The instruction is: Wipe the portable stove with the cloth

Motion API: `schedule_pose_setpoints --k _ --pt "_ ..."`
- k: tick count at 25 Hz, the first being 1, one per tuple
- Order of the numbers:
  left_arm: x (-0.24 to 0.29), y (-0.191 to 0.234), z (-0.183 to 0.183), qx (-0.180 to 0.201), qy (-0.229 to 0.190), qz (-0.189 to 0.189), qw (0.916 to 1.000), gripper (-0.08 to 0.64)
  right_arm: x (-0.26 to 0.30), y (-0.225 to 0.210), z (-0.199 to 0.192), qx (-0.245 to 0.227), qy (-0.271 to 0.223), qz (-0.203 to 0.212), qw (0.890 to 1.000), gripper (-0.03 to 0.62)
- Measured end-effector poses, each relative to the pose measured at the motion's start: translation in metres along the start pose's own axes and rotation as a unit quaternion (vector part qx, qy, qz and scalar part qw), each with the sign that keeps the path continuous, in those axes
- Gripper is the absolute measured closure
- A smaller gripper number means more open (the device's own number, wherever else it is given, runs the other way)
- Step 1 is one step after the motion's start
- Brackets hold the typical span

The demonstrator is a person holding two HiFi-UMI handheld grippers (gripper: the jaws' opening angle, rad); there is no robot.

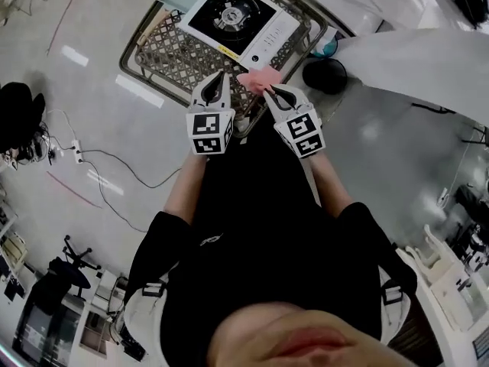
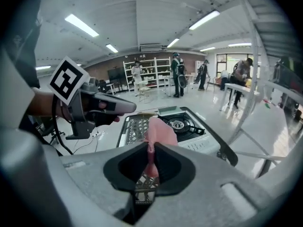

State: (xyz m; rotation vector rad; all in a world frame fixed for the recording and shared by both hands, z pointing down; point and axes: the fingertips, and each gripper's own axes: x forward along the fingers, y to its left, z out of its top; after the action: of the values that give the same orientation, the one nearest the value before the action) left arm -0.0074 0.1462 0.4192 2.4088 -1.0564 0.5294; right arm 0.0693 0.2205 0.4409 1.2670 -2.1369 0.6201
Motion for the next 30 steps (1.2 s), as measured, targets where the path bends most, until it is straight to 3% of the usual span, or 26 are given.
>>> schedule_pose_setpoints --k 3,6,11,17,20,21,27,30 --pt "0.029 0.024 -0.006 -0.005 0.014 0.048 0.9987 0.56 0.039 -0.016 -0.008 -0.056 0.031 0.049 0.997 0.554" --pt "0.057 0.056 -0.001 -0.036 0.026 0.098 0.9942 0.56 0.082 -0.044 0.001 -0.098 0.053 0.097 0.989 0.554" --pt "0.073 0.085 -0.005 -0.079 0.044 0.18 0.9794 0.56 0.125 -0.061 -0.003 -0.141 0.097 0.183 0.968 0.554" --pt "0.062 0.093 -0.012 -0.111 0.044 0.236 0.9645 0.56 0.152 -0.046 -0.033 -0.29 0.139 0.269 0.908 0.55" --pt "0.058 0.091 -0.021 -0.122 0.048 0.247 0.96 0.56 0.167 -0.042 -0.054 -0.353 0.161 0.287 0.876 0.485" --pt "0.055 0.091 -0.024 -0.127 0.048 0.251 0.9584 0.56 0.169 -0.04 -0.059 -0.362 0.168 0.292 0.869 0.468" --pt "0.044 0.096 -0.048 -0.166 0.05 0.272 0.9465 0.56 0.17 -0.032 -0.055 -0.37 0.149 0.289 0.87 0.454" --pt "0.046 0.099 -0.053 -0.171 0.051 0.275 0.9448 0.56 0.178 -0.027 -0.057 -0.38 0.142 0.292 0.866 0.44"
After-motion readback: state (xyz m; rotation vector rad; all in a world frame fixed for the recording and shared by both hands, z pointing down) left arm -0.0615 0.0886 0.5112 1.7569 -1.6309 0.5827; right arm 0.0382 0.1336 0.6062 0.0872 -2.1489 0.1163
